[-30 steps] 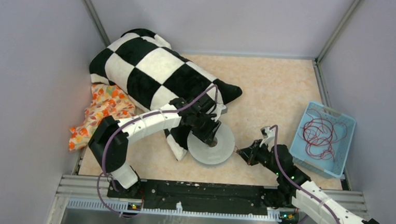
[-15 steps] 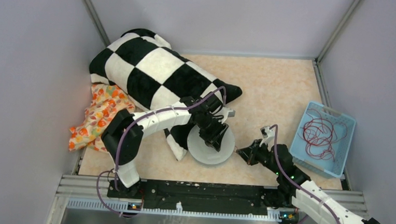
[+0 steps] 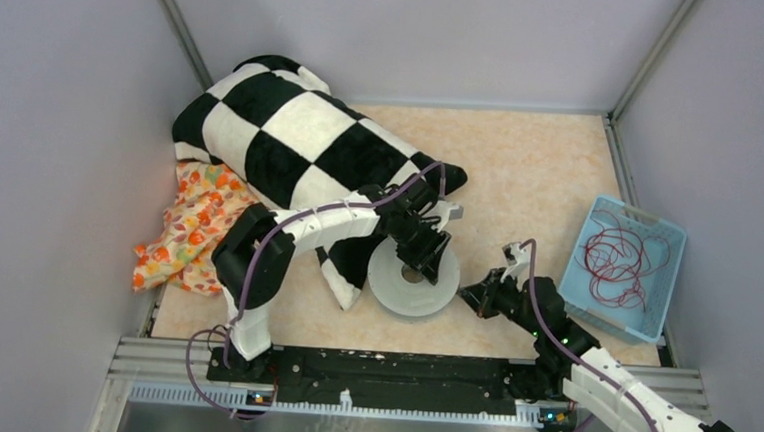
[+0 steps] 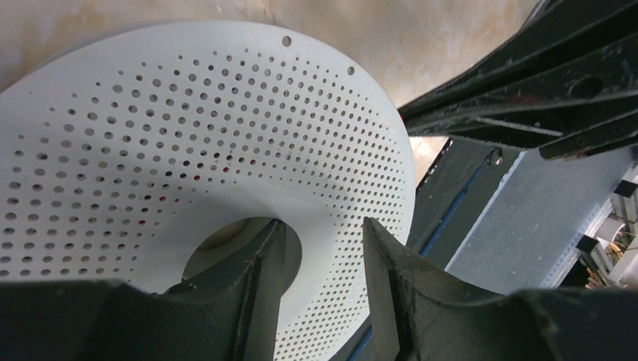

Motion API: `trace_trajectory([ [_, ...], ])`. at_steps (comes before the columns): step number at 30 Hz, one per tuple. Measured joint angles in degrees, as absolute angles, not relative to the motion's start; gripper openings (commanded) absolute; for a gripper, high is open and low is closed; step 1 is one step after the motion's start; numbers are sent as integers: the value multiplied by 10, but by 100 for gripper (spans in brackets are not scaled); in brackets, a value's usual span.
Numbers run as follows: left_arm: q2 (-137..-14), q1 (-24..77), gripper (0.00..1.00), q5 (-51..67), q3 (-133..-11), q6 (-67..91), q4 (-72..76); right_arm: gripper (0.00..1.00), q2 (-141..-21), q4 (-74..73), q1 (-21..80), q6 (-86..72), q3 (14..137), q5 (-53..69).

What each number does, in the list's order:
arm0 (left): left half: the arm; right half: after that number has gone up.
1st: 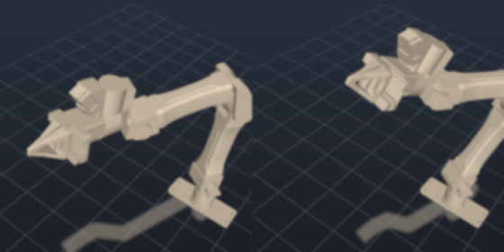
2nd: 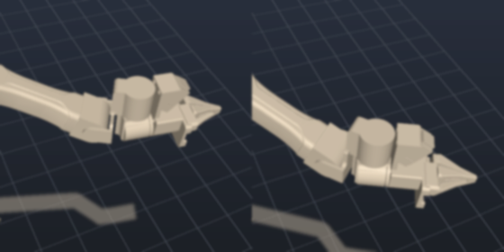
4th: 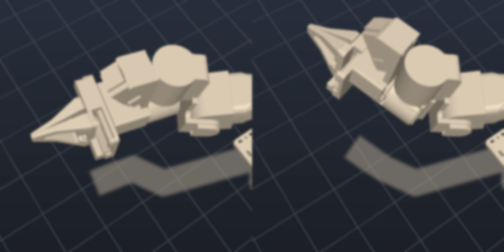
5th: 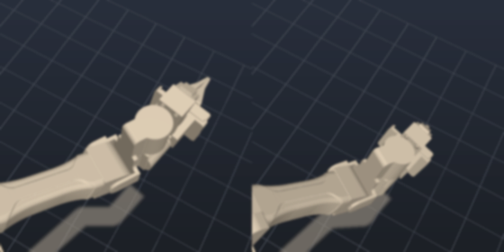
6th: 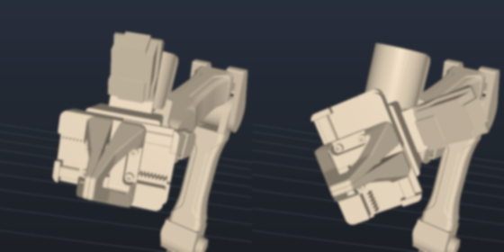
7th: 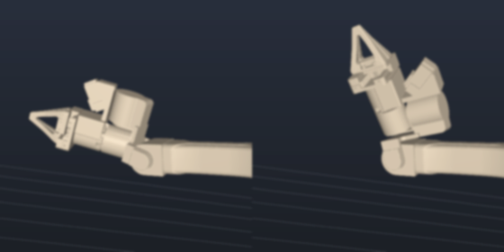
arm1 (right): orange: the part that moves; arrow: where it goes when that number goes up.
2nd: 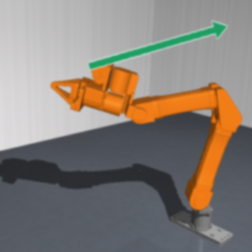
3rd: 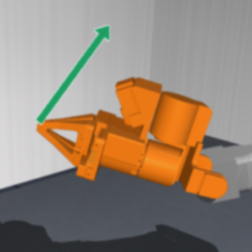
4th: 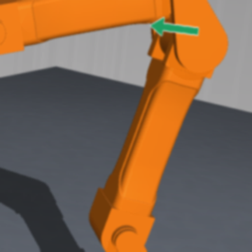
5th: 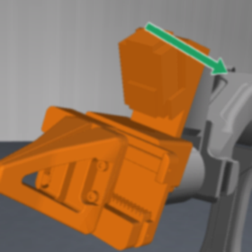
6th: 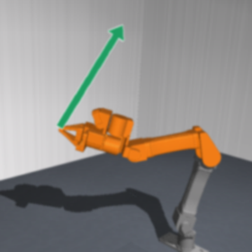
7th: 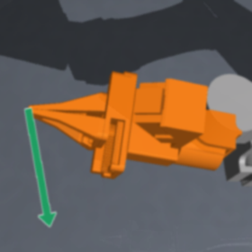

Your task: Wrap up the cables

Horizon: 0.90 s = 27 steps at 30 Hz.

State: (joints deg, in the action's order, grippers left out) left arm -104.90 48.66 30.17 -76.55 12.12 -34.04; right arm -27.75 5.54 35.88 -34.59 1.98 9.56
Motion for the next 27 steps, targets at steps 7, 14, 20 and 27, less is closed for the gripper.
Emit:
trace_trajectory([
  [7, -1097, 468, 49, 339, -813, 123, -319, 0, -274, 21, 359, -341, 25, 93],
  [14, -1109, 446, 48, 378, -839, 136, -281, 0, -269, 29, 359, -344, 27, 96],
  [20, -1109, 445, 49, 396, -835, 153, -256, 0, -255, 56, 361, -372, 12, 74],
  [27, -1109, 445, 48, 396, -825, 173, -238, 0, -273, 46, 363, -428, 13, 32],
])
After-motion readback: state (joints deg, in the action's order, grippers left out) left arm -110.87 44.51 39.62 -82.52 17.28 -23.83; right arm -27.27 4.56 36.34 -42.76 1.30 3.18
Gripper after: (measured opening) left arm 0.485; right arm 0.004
